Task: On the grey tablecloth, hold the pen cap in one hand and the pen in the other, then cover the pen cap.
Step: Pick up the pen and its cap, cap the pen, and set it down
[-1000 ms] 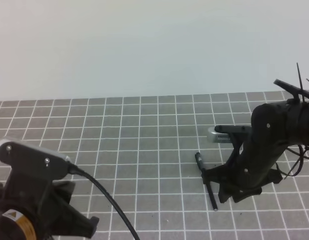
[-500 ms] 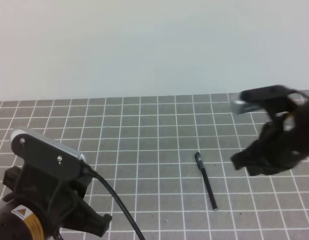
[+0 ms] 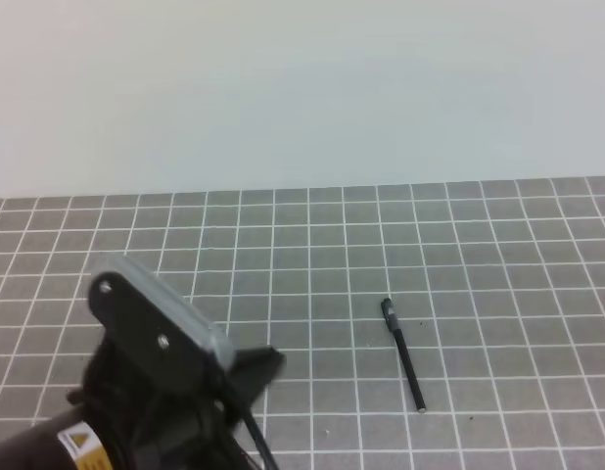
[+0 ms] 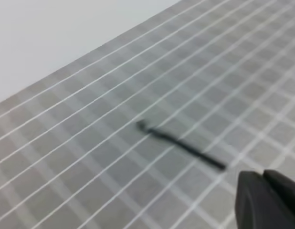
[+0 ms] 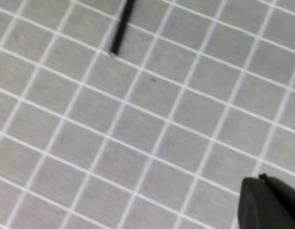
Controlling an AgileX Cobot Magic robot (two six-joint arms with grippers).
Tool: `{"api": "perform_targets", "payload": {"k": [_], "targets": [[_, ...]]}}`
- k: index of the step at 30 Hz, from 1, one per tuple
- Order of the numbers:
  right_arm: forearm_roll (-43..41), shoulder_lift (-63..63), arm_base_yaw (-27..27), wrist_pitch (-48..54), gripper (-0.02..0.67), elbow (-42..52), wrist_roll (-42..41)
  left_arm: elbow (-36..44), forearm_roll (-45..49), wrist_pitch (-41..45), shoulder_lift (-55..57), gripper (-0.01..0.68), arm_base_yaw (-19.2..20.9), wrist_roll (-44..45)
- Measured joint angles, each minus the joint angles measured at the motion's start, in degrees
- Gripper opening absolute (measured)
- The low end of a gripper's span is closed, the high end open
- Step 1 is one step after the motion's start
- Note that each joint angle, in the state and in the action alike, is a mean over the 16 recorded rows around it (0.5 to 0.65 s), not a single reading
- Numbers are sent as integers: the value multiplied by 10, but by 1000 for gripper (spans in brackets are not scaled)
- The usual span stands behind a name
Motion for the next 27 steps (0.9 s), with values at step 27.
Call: {"api": "perform_targets", "payload": {"k": [27], "targets": [[-92, -362, 0, 5, 5, 185, 47, 52, 60, -177, 0, -1, 0, 0]]}}
